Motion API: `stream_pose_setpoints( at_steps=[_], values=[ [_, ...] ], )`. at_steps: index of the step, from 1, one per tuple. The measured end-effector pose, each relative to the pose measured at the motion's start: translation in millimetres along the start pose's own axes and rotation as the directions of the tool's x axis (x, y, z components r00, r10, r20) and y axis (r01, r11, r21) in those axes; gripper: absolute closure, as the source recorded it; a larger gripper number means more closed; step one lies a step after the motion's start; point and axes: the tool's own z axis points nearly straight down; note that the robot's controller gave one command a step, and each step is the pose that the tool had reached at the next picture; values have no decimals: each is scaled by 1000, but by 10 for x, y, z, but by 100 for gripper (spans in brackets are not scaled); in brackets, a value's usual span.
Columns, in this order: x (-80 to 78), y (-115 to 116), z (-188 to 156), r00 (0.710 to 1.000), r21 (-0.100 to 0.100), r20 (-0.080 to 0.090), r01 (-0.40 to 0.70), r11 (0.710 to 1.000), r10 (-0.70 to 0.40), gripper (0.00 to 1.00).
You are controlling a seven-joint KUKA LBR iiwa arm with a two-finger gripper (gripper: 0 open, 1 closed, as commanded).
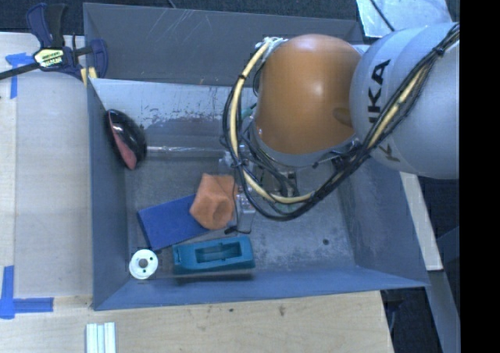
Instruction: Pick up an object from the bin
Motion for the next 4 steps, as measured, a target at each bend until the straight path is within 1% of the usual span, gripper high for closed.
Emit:
stream_pose_setpoints(
  at_steps=[1,2,3,4],
  values=[
    [-15,-6,-47,1000,-2,9,-3,1000,3,0],
    [-113,-3,277,1000,-4,19,-14,1000,15,0],
    [-294,59,684,1000,-2,10,-13,1000,13,0],
    [-350,77,771,1000,-2,11,-7,1000,7,0]
  ],
)
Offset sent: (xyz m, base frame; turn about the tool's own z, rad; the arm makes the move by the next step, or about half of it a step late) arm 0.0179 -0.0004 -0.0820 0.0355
